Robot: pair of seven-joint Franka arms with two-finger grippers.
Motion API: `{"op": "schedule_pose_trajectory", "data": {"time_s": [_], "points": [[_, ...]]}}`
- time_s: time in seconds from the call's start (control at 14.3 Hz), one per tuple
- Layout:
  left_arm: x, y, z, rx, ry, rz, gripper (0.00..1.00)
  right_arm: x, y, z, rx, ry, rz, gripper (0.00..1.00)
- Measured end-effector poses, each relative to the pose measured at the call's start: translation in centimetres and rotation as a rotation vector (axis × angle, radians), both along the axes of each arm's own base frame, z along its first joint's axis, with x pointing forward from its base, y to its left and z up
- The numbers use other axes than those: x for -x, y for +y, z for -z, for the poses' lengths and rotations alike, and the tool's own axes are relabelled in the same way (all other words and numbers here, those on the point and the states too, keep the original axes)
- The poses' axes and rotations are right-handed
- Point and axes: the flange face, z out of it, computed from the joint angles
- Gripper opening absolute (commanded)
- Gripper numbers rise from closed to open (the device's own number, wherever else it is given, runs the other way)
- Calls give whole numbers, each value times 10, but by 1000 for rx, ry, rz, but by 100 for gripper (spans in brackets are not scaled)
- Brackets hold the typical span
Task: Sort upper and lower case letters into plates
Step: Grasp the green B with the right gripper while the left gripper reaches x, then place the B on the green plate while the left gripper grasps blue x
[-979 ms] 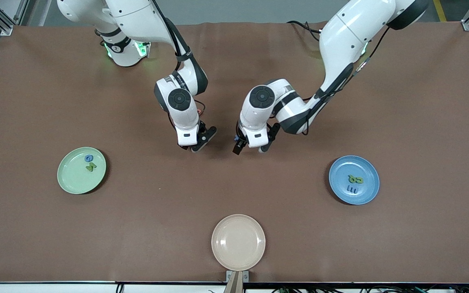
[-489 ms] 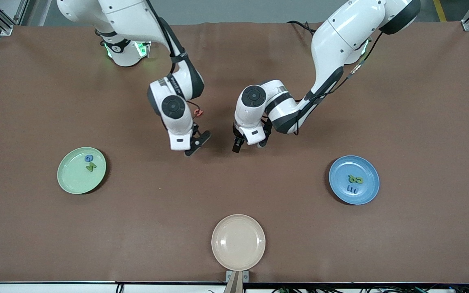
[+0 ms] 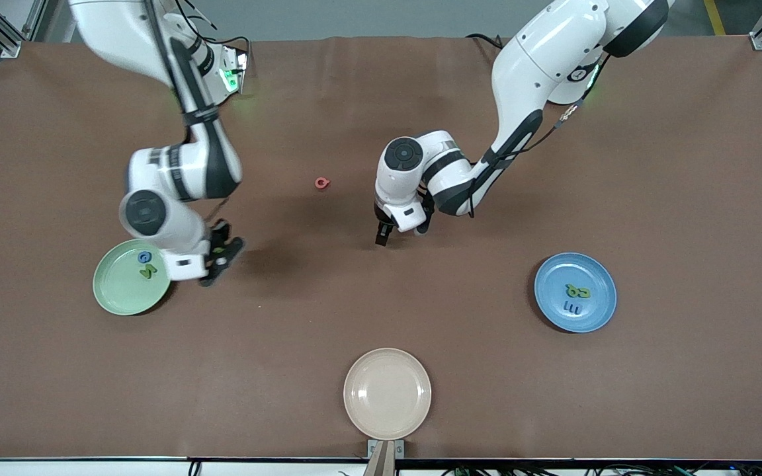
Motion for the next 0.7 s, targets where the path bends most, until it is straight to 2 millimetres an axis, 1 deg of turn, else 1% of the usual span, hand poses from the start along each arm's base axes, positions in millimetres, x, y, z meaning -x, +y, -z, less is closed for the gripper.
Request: {"op": "schedule_pose_trajectory", "data": {"time_s": [0.07, 0.14, 0.28, 0.35, 0.42, 0.49, 0.56, 0.63, 0.7], "points": [[1, 0, 2, -2, 2, 1, 80, -5, -36, 1, -5, 5, 6, 11], [1, 0, 4, -3, 3, 0, 76, -8, -69, 2, -10, 7, 17, 11], [-1, 1, 4, -5, 2, -3, 54, -10, -123, 3, -16, -4, 39, 11], [-1, 1, 3, -3, 1, -2, 48, -11, -146, 5, -14, -21, 41, 12], [0, 0, 3, -3, 1, -2, 42, -11, -166, 9, -7, -39, 42, 13], [0, 0, 3, -2, 1, -2, 36, -10, -182, 16, 2, -48, 48, 14], [0, -1, 2, 0, 0, -1, 27, -9, -194, 25, 13, -52, 57, 17], [-2, -1, 0, 2, -3, -2, 12, -10, -202, 32, 25, -61, 65, 20], [-2, -2, -1, 4, -5, -2, 3, -10, -207, 38, 37, -73, 68, 22]]}}
